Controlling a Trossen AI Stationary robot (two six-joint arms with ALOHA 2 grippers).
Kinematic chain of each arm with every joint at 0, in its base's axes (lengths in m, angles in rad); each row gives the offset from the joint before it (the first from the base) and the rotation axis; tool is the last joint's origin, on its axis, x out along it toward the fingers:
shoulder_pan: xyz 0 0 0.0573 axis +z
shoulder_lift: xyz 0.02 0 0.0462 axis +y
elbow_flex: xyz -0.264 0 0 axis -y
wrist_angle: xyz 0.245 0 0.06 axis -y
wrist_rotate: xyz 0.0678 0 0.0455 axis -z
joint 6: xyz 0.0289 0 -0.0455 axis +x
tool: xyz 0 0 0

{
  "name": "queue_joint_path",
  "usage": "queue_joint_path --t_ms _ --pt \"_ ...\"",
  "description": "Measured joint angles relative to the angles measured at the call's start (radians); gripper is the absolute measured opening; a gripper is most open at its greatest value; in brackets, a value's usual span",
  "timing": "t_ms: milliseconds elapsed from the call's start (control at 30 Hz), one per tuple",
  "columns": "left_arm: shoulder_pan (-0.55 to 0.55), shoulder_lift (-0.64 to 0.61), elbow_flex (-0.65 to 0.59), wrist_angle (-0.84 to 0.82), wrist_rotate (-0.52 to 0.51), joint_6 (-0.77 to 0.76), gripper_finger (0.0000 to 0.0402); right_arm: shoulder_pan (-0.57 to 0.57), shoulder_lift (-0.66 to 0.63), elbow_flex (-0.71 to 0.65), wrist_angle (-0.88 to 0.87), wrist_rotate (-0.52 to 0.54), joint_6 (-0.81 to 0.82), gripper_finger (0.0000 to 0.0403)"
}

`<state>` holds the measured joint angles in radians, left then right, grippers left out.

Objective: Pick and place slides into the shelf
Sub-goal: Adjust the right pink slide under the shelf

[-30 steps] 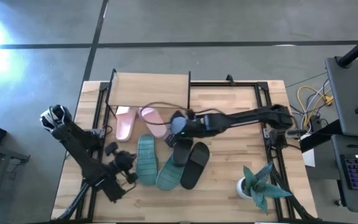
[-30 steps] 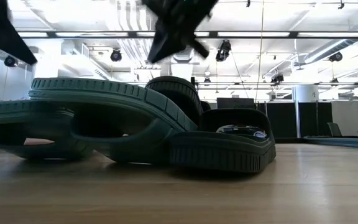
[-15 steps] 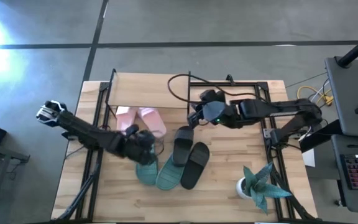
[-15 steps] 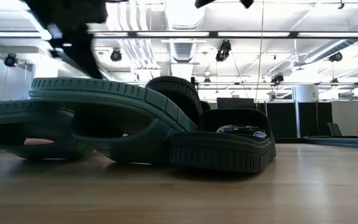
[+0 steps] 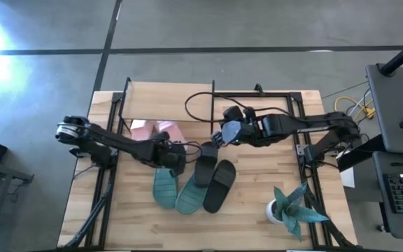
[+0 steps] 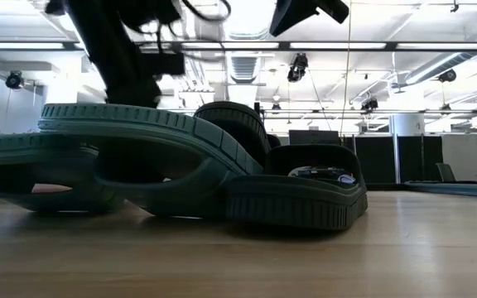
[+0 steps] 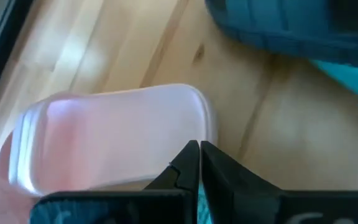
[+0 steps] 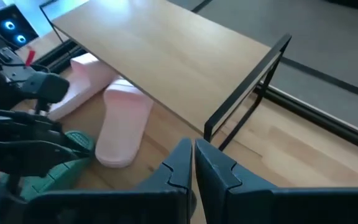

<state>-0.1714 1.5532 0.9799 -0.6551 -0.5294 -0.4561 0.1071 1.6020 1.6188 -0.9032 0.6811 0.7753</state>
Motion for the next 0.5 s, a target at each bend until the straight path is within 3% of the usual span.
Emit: queue_joint_path --t_ms 267,500 --pt "0.011 0.146 0.055 0.001 -0.049 0.002 0.0000 0.000 0.011 -0.004 -0.029 -0.003 0.040 0.0013" --pt "0.015 0.178 0.080 -0.004 -0.144 -0.007 0.0000 0.000 0.011 -0.004 -0.072 -0.003 0.079 0.0013"
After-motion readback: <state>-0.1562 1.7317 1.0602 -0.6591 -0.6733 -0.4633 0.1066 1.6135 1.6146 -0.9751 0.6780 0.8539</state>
